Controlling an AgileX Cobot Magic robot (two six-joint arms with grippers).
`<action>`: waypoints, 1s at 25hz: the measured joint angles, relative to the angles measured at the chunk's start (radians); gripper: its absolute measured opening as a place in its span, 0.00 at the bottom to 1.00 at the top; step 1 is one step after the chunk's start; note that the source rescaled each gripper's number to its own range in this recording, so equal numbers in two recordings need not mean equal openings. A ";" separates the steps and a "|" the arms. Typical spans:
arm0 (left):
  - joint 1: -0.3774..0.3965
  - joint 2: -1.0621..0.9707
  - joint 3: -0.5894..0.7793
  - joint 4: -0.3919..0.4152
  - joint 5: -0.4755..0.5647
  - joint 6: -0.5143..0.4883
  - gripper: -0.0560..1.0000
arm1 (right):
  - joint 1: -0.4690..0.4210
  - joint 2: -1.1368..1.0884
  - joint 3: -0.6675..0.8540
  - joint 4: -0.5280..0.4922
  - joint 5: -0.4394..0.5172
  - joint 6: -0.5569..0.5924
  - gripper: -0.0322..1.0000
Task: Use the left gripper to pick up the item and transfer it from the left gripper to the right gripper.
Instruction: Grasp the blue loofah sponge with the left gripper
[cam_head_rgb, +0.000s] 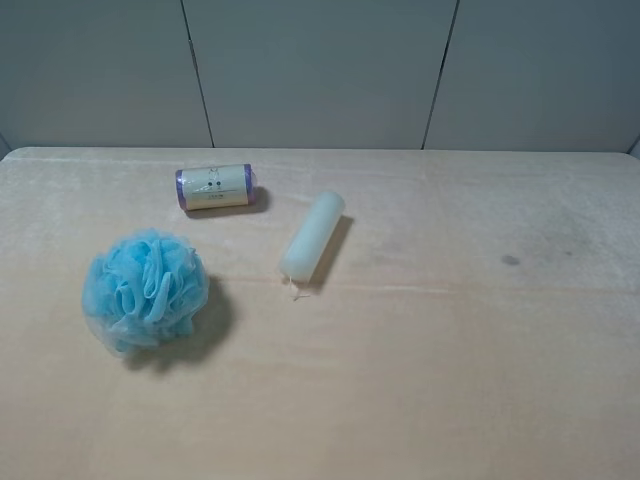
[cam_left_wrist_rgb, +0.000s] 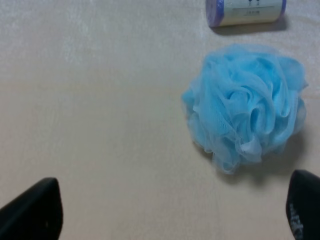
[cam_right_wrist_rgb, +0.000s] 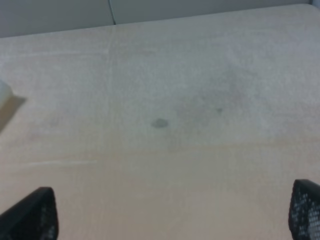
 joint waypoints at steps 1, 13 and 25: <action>0.000 0.000 0.000 0.000 0.000 0.000 0.87 | 0.000 0.000 0.000 0.000 0.000 0.000 1.00; 0.000 0.000 0.000 0.000 0.000 0.000 0.87 | 0.000 0.000 0.000 0.000 0.000 0.000 1.00; 0.000 0.000 0.000 0.000 0.000 0.000 0.87 | 0.000 0.000 0.000 0.000 0.000 0.000 1.00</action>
